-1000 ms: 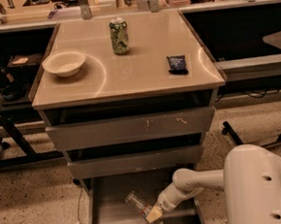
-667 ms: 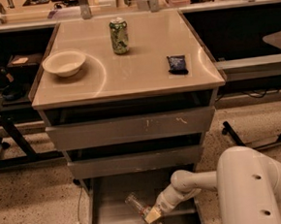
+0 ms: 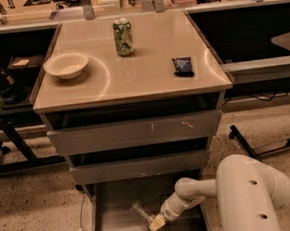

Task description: Place water bottle into bottom drawer

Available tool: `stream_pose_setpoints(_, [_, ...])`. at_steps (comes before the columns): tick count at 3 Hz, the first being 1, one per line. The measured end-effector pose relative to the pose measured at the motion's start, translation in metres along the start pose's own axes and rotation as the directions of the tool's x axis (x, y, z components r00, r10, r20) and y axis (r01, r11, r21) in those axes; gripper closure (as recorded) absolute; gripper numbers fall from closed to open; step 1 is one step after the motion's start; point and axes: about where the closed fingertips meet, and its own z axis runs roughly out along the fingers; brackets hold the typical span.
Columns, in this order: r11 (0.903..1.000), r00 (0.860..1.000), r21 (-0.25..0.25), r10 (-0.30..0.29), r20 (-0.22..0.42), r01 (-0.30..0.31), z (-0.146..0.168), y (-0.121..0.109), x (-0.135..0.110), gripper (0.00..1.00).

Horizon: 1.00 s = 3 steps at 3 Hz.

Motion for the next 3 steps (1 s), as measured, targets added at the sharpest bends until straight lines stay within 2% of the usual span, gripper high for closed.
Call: stream_pose_setpoints(3, [0.9978,0.998,-0.011,0.065,-0.003,-0.065,0.019,-0.018,0.013,1.00])
